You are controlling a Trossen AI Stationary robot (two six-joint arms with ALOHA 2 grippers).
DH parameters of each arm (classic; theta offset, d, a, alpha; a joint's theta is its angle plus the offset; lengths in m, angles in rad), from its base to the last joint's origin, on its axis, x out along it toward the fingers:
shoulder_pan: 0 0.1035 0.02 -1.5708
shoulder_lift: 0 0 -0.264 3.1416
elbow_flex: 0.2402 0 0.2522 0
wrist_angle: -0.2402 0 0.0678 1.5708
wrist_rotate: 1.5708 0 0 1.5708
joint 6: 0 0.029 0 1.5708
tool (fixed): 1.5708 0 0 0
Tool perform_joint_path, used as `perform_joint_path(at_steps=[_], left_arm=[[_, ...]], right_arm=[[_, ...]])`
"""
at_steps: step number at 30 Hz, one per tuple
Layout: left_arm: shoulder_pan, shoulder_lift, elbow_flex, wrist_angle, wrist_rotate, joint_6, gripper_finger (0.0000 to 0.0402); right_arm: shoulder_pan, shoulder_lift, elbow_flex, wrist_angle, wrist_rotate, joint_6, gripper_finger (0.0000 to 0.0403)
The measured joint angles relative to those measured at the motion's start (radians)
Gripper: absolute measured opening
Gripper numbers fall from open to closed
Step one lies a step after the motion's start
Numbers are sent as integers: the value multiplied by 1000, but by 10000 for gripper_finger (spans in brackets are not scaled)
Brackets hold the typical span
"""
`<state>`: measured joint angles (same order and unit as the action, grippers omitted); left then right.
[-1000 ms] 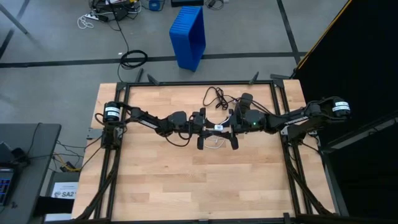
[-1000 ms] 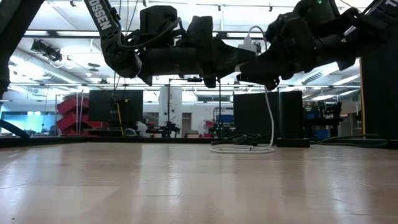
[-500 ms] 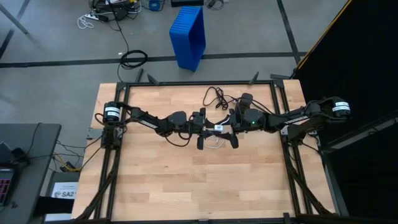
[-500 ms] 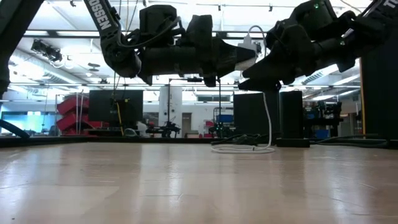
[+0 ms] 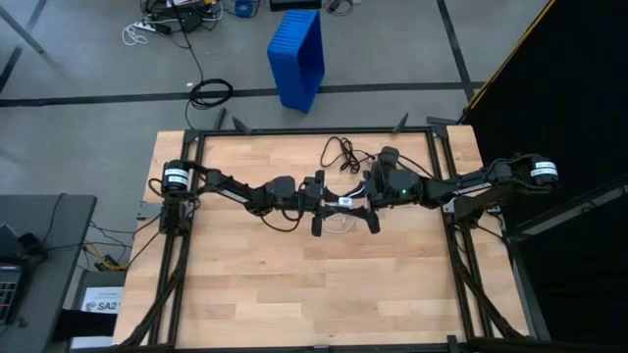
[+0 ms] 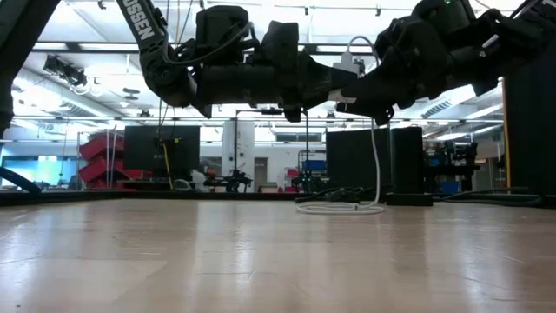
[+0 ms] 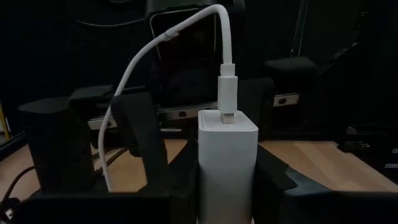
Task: Insert USB
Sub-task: Insert the white charger cable into the white charger adapter
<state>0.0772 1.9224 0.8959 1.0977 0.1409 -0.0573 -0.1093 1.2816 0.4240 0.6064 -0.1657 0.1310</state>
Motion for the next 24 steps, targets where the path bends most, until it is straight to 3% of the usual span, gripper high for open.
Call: perform_joint_path(at_steps=[13,24], left_arm=[[0,0,0,9,-24,1,71],[0,0,0,8,-25,-18,71]], right_arm=[[0,2,0,12,-3,3,105],[0,2,0,16,-6,-20,75]])
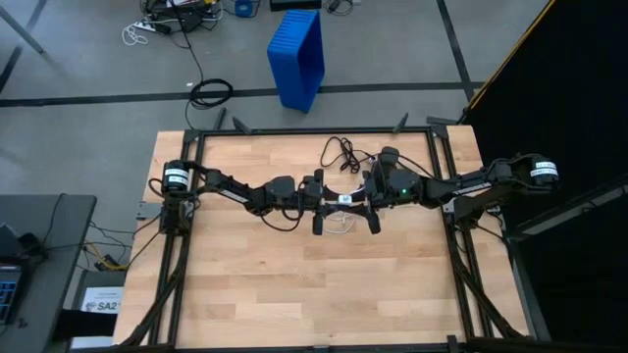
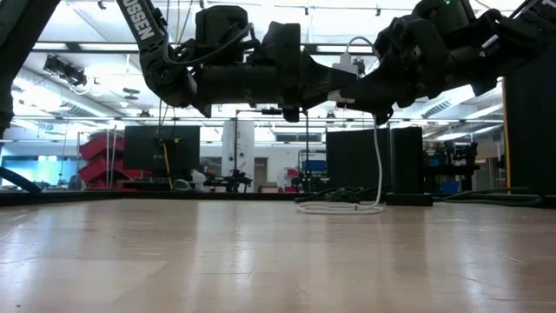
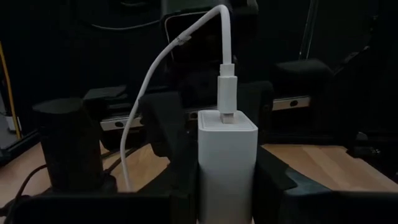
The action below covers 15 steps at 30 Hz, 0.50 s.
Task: Insert USB
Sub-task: Insert the white charger cable into the white charger adapter
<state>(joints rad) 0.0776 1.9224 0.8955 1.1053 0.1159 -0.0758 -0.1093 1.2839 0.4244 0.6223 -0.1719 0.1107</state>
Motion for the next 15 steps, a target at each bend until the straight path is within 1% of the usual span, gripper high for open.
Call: perform_joint_path(at_steps=[3,4,5,10,13,15], left_arm=[[0,0,0,0,-1,-11,72],[0,0,0,1,-6,-11,83],[0,0,0,2,-14,-10,101],[-2,0,0,2,-68,-3,216],[-2,0,0,2,-86,-3,259],[-2,0,0,2,-87,-4,274]], right_arm=[[0,0,0,-1,0,-9,70],[0,0,0,0,-2,-10,70],[0,0,0,0,-4,-10,70],[0,0,0,-3,-8,-9,70],[0,0,0,-5,-8,-9,70],[0,0,0,-7,-8,-9,70]])
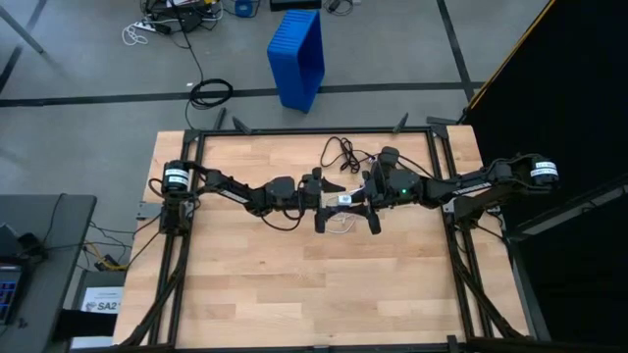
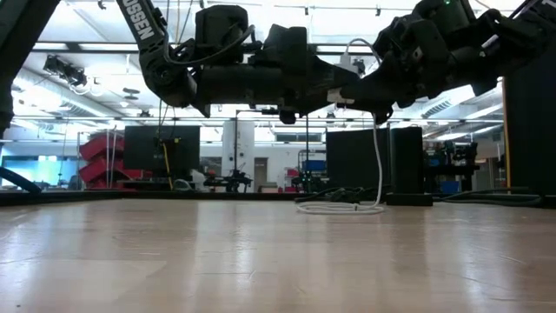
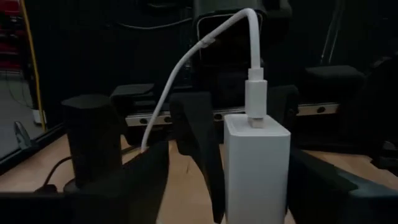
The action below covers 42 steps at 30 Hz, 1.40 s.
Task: Insert USB
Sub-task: Insert the white charger cable into the white charger adapter
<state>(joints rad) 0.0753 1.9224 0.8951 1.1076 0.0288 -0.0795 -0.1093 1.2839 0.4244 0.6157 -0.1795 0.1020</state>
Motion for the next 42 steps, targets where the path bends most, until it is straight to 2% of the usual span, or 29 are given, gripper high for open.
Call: perform_joint_path(at_steps=[4,8,20,29,37,42], left_arm=[[0,0,0,27,18,-3,274],[0,0,0,68,60,-12,244],[0,1,0,19,62,-12,74],[3,1,0,20,88,-7,73],[-2,1,0,61,101,1,73],[-3,1,0,57,106,0,73]], right_arm=[[0,0,0,-9,0,0,70],[0,0,0,-17,0,0,70],[0,0,1,-21,-8,-3,70],[0,0,2,-30,-5,-7,72],[3,0,2,46,4,24,151],[3,1,2,61,22,26,148]])
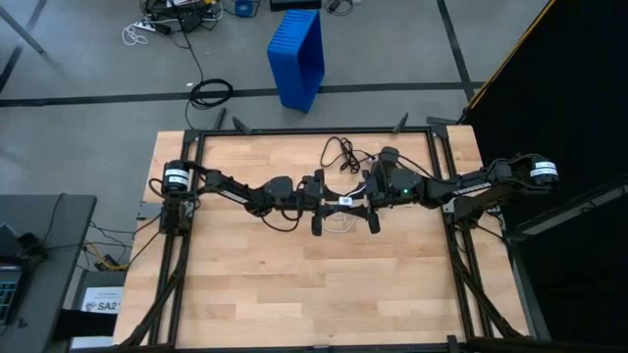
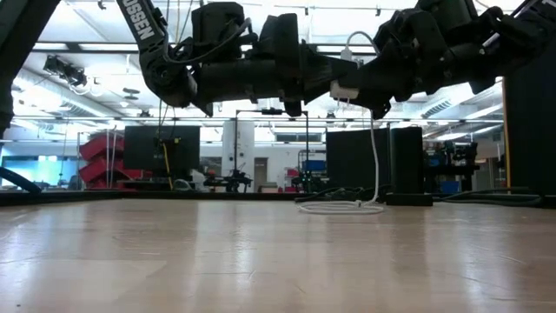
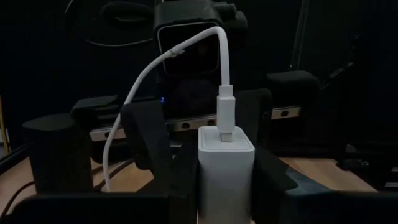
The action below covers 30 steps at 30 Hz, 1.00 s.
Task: Insert USB
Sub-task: Insert the white charger cable into the white charger adapter
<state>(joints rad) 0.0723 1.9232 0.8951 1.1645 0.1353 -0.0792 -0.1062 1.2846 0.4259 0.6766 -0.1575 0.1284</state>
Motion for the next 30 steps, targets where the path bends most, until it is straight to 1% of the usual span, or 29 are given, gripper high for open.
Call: perform_joint_path(at_steps=[3,7,11,17,18,19,23,25,27,30], left_arm=[[-1,0,0,-1,-2,0,73],[-1,0,0,0,-9,-8,73],[-1,-2,0,1,-5,-4,73],[-2,-2,0,-8,1,-10,73],[-1,-1,0,-9,2,-18,78],[0,0,0,-10,6,-26,93],[1,0,0,-8,21,-52,178],[5,0,0,-4,22,-57,210],[11,0,0,11,20,-58,228],[11,0,1,55,17,-58,235]], right_arm=[[4,6,0,7,0,-1,121],[15,6,-3,33,17,-39,69],[32,7,-4,54,25,-59,68],[31,6,-2,11,37,-69,68],[28,6,-2,3,35,-69,68],[27,6,-1,-5,30,-68,68],[26,6,0,-21,23,-71,68],[25,6,0,-30,17,-70,68],[25,6,0,-48,15,-70,68],[21,6,0,-63,15,-63,67]])
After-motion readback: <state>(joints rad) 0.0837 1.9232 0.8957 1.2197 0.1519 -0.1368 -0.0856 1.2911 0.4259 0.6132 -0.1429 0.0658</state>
